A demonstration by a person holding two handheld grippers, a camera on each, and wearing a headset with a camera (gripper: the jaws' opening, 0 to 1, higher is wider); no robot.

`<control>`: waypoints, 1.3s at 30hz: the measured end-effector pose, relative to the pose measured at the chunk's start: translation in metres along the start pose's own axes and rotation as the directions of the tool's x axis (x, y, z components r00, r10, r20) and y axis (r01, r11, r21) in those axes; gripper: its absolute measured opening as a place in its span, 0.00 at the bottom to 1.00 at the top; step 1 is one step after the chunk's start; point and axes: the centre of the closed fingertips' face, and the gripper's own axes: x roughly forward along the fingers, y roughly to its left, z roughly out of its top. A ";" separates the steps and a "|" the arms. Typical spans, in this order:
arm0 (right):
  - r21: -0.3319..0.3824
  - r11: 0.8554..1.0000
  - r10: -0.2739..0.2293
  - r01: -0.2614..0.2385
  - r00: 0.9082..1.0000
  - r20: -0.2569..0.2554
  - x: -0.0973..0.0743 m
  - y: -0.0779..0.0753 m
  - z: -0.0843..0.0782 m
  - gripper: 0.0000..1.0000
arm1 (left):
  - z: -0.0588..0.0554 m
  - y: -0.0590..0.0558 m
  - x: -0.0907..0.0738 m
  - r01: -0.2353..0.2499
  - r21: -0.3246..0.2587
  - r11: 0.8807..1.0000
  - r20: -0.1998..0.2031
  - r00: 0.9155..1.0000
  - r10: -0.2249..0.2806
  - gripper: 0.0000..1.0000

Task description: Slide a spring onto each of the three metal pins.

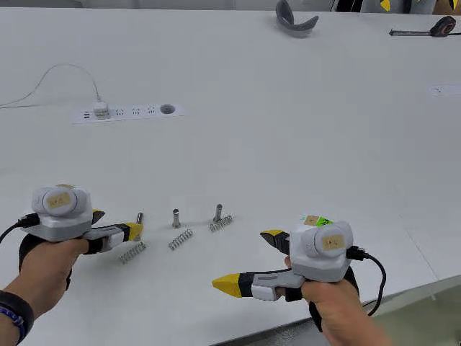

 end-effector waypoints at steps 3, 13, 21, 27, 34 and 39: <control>0.003 1.000 -0.001 0.001 1.000 -0.004 0.000 -0.001 -0.002 0.90 | -0.001 -0.001 0.007 -0.004 0.002 1.000 -0.010 1.000 0.004 0.51; 0.025 1.000 -0.002 0.002 1.000 -0.007 -0.001 -0.004 -0.004 0.90 | 0.002 -0.008 0.025 0.000 -0.036 0.999 -0.010 1.000 0.000 0.33; 0.035 0.999 0.001 0.000 1.000 -0.012 0.000 -0.005 -0.005 0.89 | 0.000 -0.007 0.036 -0.023 -0.039 0.999 -0.032 0.999 0.022 0.23; 0.038 0.999 0.001 0.000 1.000 -0.015 0.000 -0.006 -0.007 0.89 | -0.004 -0.006 0.040 -0.045 -0.021 0.999 -0.059 0.997 0.044 0.18; 0.045 0.999 -0.008 0.008 1.000 -0.010 -0.004 -0.010 -0.005 0.89 | -0.008 -0.007 0.040 -0.050 0.053 0.997 -0.086 0.995 0.055 0.13; 0.052 0.999 -0.011 0.011 1.000 -0.009 -0.006 -0.012 -0.007 0.89 | -0.006 -0.006 0.039 -0.051 0.086 0.995 -0.099 0.993 0.060 0.12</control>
